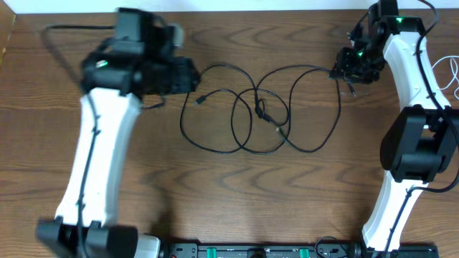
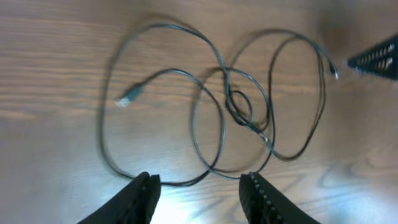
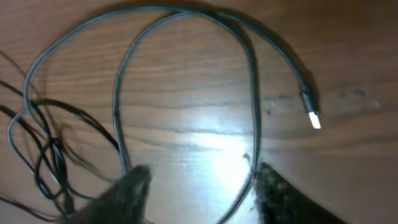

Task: Untangle cables

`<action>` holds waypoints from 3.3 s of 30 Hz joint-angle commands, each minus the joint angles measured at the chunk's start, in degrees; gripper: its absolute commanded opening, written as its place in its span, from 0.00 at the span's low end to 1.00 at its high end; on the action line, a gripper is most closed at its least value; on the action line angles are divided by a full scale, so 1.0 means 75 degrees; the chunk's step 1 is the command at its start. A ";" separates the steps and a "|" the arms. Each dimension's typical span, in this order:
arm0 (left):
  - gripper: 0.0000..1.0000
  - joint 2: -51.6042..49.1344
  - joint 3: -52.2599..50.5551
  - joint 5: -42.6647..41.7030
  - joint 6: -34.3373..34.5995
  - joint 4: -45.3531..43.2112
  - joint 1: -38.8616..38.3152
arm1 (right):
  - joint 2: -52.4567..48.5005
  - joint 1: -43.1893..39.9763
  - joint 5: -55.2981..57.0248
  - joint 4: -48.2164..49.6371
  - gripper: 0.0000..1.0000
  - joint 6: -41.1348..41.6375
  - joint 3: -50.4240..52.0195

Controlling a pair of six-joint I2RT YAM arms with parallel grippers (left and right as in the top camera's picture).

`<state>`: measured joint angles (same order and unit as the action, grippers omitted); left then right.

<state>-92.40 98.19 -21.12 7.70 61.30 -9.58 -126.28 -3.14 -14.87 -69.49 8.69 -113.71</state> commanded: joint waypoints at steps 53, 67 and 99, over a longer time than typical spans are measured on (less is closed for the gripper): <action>0.08 -0.0428 0.0583 -0.0656 0.0764 -0.1451 -0.2882 | 0.0702 0.0204 -0.3675 0.0495 0.62 -0.2340 0.0012; 0.08 -0.0396 0.0583 -0.5782 0.0618 -0.1399 -0.0979 | 0.1734 0.0233 -0.5179 0.0428 0.75 -0.4503 0.0012; 0.08 -0.0396 0.0583 -0.6531 -0.0743 -0.1376 -0.0866 | 0.1714 0.1897 -0.7481 0.2556 0.79 0.0845 0.0015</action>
<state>-96.03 102.65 -68.69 4.14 51.00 -16.27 -113.62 10.50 -66.92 -51.35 12.01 -113.47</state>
